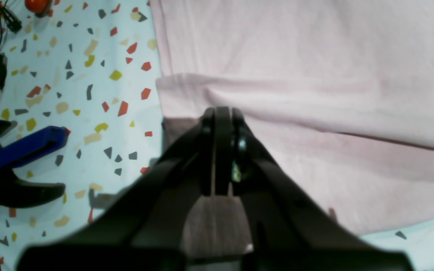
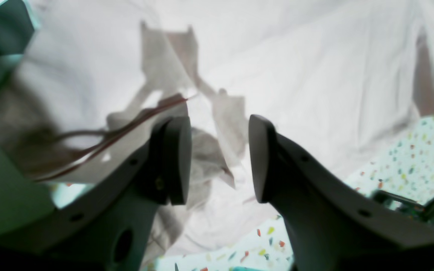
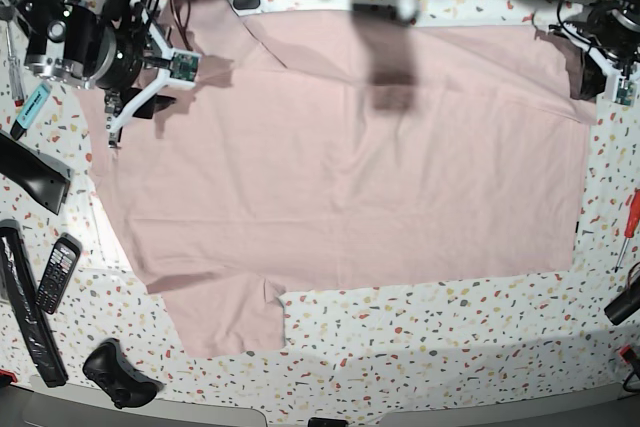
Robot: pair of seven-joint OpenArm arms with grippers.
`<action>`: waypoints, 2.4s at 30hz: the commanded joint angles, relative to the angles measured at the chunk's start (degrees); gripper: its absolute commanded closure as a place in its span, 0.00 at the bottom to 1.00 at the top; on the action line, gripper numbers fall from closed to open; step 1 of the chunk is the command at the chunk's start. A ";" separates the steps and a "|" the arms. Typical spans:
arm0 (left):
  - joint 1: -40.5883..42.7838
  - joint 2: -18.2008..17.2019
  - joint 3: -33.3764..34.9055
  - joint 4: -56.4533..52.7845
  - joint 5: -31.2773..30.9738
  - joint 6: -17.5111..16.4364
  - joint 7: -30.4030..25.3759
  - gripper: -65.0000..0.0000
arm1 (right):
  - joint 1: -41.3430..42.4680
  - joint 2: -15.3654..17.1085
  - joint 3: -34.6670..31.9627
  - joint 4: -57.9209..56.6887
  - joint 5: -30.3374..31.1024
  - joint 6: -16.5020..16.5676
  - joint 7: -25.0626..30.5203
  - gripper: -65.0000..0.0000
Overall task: Fold the T-shirt properly
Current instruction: 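Pinch the sleeve fabric with the right gripper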
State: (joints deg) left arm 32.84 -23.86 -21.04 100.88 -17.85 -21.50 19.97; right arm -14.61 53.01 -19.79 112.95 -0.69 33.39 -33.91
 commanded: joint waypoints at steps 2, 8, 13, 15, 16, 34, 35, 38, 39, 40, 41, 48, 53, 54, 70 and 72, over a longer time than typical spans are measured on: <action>0.17 -0.90 -0.48 0.83 -0.22 0.26 -1.11 1.00 | 1.97 1.11 0.55 -2.86 -0.15 2.91 3.21 0.63; 0.17 -0.90 -0.48 0.83 -0.22 0.26 -1.14 1.00 | 8.52 1.09 0.55 -10.27 4.87 6.61 8.59 0.63; 0.15 -0.90 -0.48 0.83 -0.22 0.26 -1.16 1.00 | 12.11 1.07 0.11 -14.21 8.90 6.61 8.50 0.63; 0.15 -0.90 -0.48 0.83 -0.22 0.26 -1.20 1.00 | 12.59 1.11 -1.05 -14.95 8.81 6.61 8.22 0.63; 0.15 -0.90 -0.48 0.83 -0.22 0.28 -1.20 1.00 | 12.90 1.11 -2.01 -15.26 8.81 6.61 7.58 0.63; 0.17 -0.90 -0.48 0.83 -0.20 0.26 -1.18 1.00 | 22.97 1.57 -12.68 -14.60 23.39 6.61 -7.52 0.63; 0.17 -0.90 -0.48 0.83 -0.20 0.26 -1.16 1.00 | 24.06 1.84 -12.68 -14.25 26.86 6.61 -9.64 0.63; 0.17 -0.90 -0.48 0.83 -0.20 0.28 -1.16 1.00 | 25.75 3.02 -12.70 -13.68 34.42 6.61 -15.54 0.63; 0.17 -0.90 -0.48 0.83 -0.22 0.26 -1.16 1.00 | 25.70 3.32 -12.70 -13.68 35.34 6.61 -16.31 0.63; 0.17 -0.90 -0.48 0.83 -0.22 0.28 -1.16 1.00 | 25.46 3.43 -12.76 -13.70 35.41 6.61 -16.52 0.63; 0.17 -0.90 -0.48 0.83 -0.22 0.26 -1.16 1.00 | 25.11 3.52 -12.87 -13.70 35.39 6.61 -16.44 0.63; 0.17 -0.90 -0.48 0.83 -0.22 0.28 -1.16 1.00 | 24.13 1.99 -18.25 -14.58 29.88 6.61 -14.75 0.63; 0.17 -0.90 -0.48 0.83 -0.22 0.28 -1.16 1.00 | 24.15 0.72 -23.65 -15.34 18.53 6.61 -8.00 0.63; 0.17 -0.90 -0.48 0.83 -0.22 0.28 -1.16 1.00 | 24.20 0.44 -23.78 -15.34 17.64 6.61 -7.41 0.63; 0.17 -0.90 -0.48 0.83 -0.22 0.26 -1.18 1.00 | 25.24 -0.17 -23.74 -15.32 17.33 6.61 -7.69 0.84; 0.17 -0.90 -0.48 0.83 -0.22 0.28 -1.18 1.00 | 25.24 -0.15 -23.74 -15.32 17.33 6.61 -7.69 0.94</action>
State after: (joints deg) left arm 32.84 -23.86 -21.04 100.88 -17.85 -21.50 19.94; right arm 9.78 51.75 -44.10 97.01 16.40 39.75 -41.82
